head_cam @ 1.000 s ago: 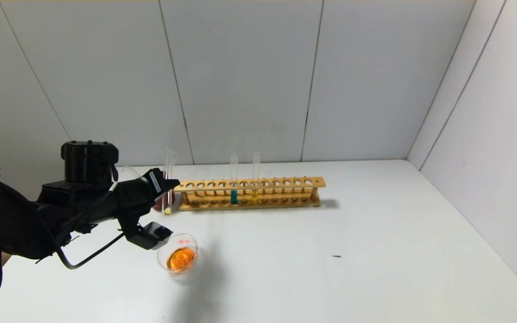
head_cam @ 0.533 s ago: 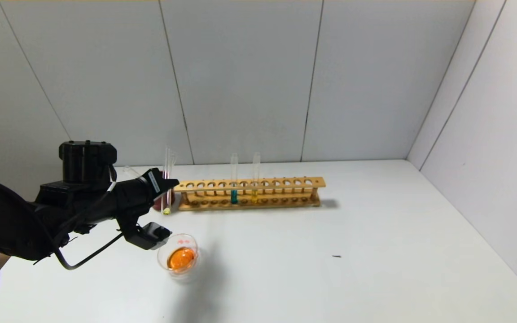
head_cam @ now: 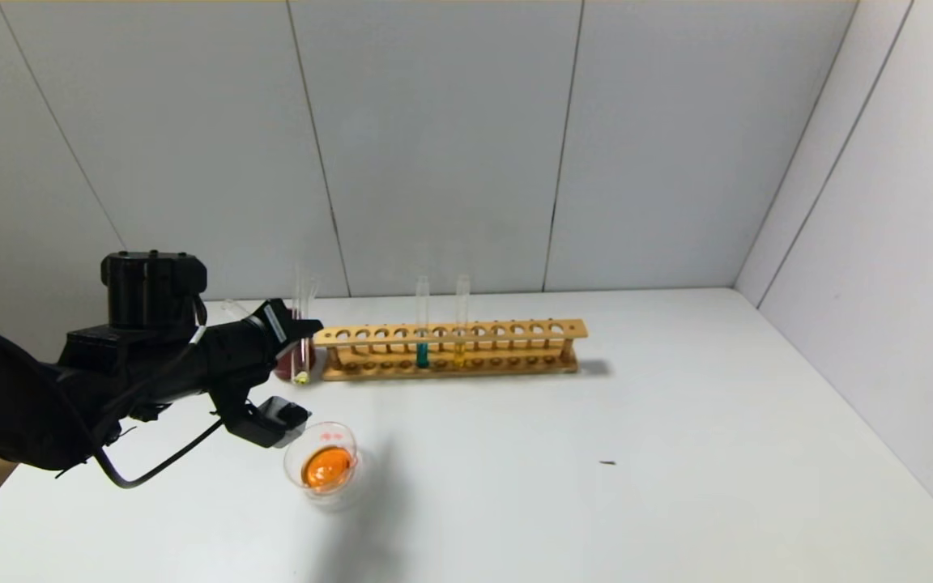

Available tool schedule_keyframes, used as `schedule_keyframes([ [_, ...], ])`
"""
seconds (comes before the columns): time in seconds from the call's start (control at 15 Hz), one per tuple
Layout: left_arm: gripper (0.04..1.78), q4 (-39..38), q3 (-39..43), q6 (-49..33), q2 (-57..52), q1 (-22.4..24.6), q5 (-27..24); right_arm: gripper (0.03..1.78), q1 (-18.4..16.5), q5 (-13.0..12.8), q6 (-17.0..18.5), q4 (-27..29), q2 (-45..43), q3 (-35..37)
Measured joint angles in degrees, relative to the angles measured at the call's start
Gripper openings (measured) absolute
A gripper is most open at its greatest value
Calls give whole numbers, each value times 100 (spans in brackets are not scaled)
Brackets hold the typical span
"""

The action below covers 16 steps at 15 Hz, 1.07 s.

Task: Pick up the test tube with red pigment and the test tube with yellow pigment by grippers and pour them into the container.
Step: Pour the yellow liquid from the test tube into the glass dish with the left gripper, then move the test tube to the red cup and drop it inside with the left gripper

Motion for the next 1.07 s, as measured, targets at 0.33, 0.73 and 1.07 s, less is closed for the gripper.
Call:
schedule_keyframes([
  [0.33, 32, 4, 55, -2516, -366, 124, 128, 175, 0, 0, 0, 0, 0, 0],
  [0.73, 32, 1357, -603, -6295, -986, 230, 1101, 175, 0, 2, 0, 0, 0, 0],
  [1.07, 32, 2364, -1865, -9917, -1087, 221, 1189, 175, 0, 2, 0, 0, 0, 0],
])
